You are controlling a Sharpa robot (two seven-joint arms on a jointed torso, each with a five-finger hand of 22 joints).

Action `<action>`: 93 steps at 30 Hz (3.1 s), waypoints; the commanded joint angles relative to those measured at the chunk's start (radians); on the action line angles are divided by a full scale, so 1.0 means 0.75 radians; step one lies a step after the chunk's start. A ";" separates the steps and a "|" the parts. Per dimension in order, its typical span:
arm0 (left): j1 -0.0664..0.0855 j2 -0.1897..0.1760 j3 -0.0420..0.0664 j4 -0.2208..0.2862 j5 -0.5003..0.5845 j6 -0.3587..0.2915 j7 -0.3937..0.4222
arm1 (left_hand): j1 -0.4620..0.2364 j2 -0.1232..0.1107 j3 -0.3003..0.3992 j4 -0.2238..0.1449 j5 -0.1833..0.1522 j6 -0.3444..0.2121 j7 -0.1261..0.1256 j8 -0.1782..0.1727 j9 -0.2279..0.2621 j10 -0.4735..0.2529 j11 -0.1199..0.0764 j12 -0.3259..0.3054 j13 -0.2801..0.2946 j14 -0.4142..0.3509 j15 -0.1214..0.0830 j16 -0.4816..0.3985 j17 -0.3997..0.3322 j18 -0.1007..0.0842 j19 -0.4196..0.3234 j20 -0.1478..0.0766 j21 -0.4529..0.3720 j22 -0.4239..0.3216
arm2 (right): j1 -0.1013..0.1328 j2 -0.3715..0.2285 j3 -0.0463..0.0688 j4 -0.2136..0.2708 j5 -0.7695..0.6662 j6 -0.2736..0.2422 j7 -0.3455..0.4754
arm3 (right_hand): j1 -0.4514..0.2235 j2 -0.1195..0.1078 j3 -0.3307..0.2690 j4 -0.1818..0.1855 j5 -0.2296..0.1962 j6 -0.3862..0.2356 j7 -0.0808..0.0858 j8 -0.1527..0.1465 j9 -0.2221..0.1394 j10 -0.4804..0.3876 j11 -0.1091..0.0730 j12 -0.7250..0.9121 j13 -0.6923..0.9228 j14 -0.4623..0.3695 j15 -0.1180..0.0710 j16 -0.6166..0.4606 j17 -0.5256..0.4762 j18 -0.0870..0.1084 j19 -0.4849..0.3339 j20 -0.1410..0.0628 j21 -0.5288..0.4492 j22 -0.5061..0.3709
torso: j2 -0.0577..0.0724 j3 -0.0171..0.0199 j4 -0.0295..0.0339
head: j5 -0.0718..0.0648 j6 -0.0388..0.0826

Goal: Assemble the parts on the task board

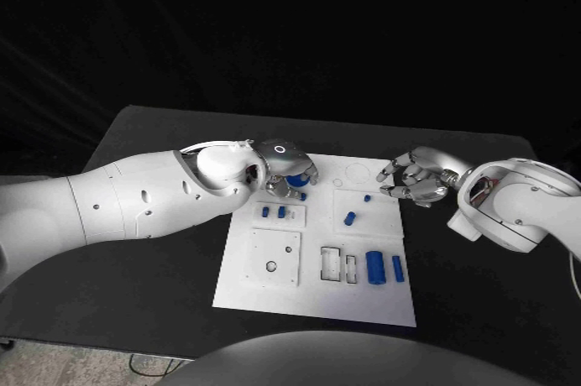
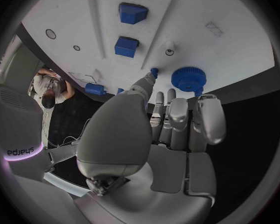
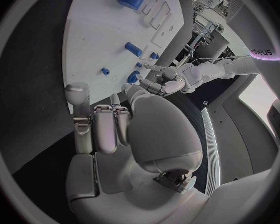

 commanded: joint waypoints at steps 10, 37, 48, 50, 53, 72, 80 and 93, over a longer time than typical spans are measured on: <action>-0.017 0.011 0.001 -0.008 0.002 0.059 0.008 | 0.034 0.026 0.024 -0.018 0.047 0.066 0.002 0.026 -0.022 0.056 -0.018 0.030 0.005 0.001 -0.022 0.016 -0.011 -0.006 0.014 -0.006 0.014 0.249 | 0.000 0.003 0.000 -0.003 -0.002 0.036 -0.005 | 0.002 -0.010 0.014 -0.003 0.005 0.000 0.006 0.004 -0.003 -0.019 0.000 -0.015 0.154 0.015 0.005 -0.016 0.067 0.022 -0.016 -0.003 -0.024 0.050 | -0.001 -0.0005 0.0013 | 0.002 0.000; -0.050 0.046 0.001 -0.060 0.021 0.018 0.038 | 0.083 0.051 0.111 -0.066 0.075 0.233 0.034 0.056 -0.076 0.325 -0.031 -0.059 -0.107 -0.019 -0.032 -0.016 -0.117 -0.011 0.029 -0.014 0.035 0.255 | -0.001 -0.002 0.000 -0.004 0.011 0.058 -0.013 | 0.005 -0.008 0.025 -0.007 0.006 0.003 0.007 0.006 -0.004 -0.029 0.001 -0.025 0.145 0.008 0.007 -0.030 0.055 0.024 -0.025 -0.002 -0.045 0.047 | 0.000 0.0002 0.0014 | -0.002 0.000; -0.046 0.013 0.017 -0.022 0.025 -0.014 0.029 | 0.079 0.042 0.120 -0.072 0.066 0.254 0.039 0.041 -0.100 0.394 -0.027 -0.136 -0.159 -0.018 -0.031 -0.030 -0.153 -0.011 0.029 -0.015 0.033 0.255 | -0.001 0.000 0.000 -0.005 0.013 0.060 -0.016 | 0.007 -0.006 0.030 -0.010 0.006 0.004 0.008 0.007 -0.005 -0.036 0.002 -0.032 0.139 0.003 0.007 -0.041 0.045 0.026 -0.030 -0.001 -0.060 0.044 | -0.002 0.0006 0.0017 | 0.000 0.000; -0.039 -0.003 0.031 0.000 0.033 -0.028 0.029 | 0.080 0.039 0.122 -0.072 0.064 0.255 0.039 0.037 -0.105 0.397 -0.026 -0.154 -0.170 -0.018 -0.030 -0.034 -0.161 -0.010 0.026 -0.015 0.028 0.253 | -0.001 0.000 0.000 -0.005 0.013 0.061 -0.016 | 0.008 -0.006 0.031 -0.010 0.006 0.004 0.008 0.007 -0.005 -0.038 0.002 -0.033 0.137 0.002 0.008 -0.043 0.043 0.027 -0.031 -0.001 -0.062 0.043 | -0.002 0.0016 0.0008 | 0.000 0.000; -0.022 -0.026 0.047 0.030 0.043 -0.038 0.029 | 0.079 0.037 0.123 -0.072 0.061 0.256 0.039 0.035 -0.108 0.398 -0.026 -0.167 -0.178 -0.018 -0.030 -0.037 -0.166 -0.009 0.024 -0.015 0.025 0.252 | -0.001 -0.001 0.000 -0.005 0.013 0.063 -0.017 | 0.008 -0.005 0.032 -0.010 0.006 0.004 0.009 0.007 -0.005 -0.040 0.002 -0.035 0.135 0.000 0.008 -0.046 0.040 0.027 -0.033 -0.001 -0.066 0.042 | -0.001 0.0010 0.0010 | -0.001 0.000; 0.060 -0.172 0.040 0.130 0.105 0.077 0.010 | 0.070 0.030 0.121 -0.063 0.035 0.250 0.035 0.016 -0.127 0.399 -0.027 -0.225 -0.211 -0.051 -0.029 -0.069 -0.219 0.000 -0.007 -0.013 -0.020 0.239 | -0.001 -0.002 0.000 -0.006 0.020 0.078 -0.019 | 0.007 -0.007 0.038 -0.011 0.005 0.003 0.009 0.008 -0.006 -0.053 0.003 -0.047 0.124 -0.008 0.009 -0.064 0.025 0.030 -0.042 0.000 -0.088 0.038 | 0.000 -0.0031 0.0052 | 0.002 0.000; 0.038 -0.183 0.025 0.127 0.103 0.062 -0.009 | 0.066 0.028 0.119 -0.060 0.029 0.250 0.036 0.014 -0.129 0.403 -0.026 -0.230 -0.214 -0.048 -0.029 -0.066 -0.215 -0.002 -0.004 -0.013 -0.016 0.241 | -0.002 0.005 0.000 -0.013 0.022 0.082 -0.016 | 0.007 -0.007 0.041 -0.012 0.005 0.003 0.010 0.008 -0.007 -0.059 0.004 -0.053 0.119 -0.011 0.009 -0.070 0.020 0.032 -0.046 0.000 -0.098 0.036 | -0.001 -0.0034 0.0018 | 0.014 0.000; 0.004 -0.180 0.022 0.112 0.098 0.057 -0.023 | 0.065 0.025 0.116 -0.059 0.024 0.253 0.036 0.013 -0.132 0.423 -0.027 -0.231 -0.216 -0.045 -0.029 -0.064 -0.215 -0.003 -0.001 -0.012 -0.012 0.243 | -0.004 0.006 0.000 -0.016 0.027 0.081 -0.013 | 0.007 -0.007 0.043 -0.013 0.005 0.001 0.010 0.008 -0.007 -0.064 0.004 -0.057 0.115 -0.013 0.010 -0.073 0.017 0.032 -0.048 0.001 -0.104 0.035 | 0.000 -0.0001 -0.0002 | 0.013 0.000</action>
